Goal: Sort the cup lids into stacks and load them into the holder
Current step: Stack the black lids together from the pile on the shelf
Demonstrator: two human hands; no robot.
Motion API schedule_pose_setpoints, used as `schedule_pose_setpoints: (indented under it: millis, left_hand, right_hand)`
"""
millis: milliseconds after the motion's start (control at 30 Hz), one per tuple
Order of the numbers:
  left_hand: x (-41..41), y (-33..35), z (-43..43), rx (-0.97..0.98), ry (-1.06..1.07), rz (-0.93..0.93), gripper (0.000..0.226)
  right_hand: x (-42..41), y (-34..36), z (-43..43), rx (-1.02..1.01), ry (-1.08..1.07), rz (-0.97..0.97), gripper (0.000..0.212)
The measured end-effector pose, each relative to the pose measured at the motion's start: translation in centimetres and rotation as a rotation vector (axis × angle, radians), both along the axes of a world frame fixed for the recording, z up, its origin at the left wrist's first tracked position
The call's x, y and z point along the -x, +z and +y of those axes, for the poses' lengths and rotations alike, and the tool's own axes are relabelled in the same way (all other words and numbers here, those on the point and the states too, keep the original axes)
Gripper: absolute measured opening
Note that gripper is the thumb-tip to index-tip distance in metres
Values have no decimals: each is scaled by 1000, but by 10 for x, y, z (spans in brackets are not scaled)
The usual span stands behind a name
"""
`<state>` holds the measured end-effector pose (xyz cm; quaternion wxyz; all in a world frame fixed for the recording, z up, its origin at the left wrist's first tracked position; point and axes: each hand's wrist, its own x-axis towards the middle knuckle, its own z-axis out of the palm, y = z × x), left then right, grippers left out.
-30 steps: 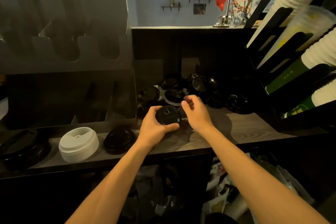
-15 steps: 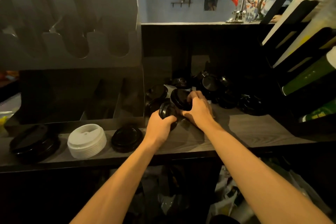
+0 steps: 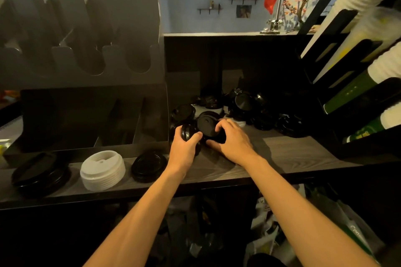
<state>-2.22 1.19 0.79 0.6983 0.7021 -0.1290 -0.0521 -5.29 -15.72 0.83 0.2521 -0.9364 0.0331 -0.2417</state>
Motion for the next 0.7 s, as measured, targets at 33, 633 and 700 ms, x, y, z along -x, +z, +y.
schedule_pose_setpoints:
  millis: [33,633,700]
  left_hand:
    - [0,0,0,2,-1,-3,95]
    - [-1,-1,-1,-37,-26,-49,67]
    - [-1,-1,-1,-63,-38,-51,77]
  right_hand:
    - [2,0,0,-57,-10,-21,37]
    - [10,-6,-12,-747,-21,-112,68]
    - [7,-6,-13,-811,-25,-83,67]
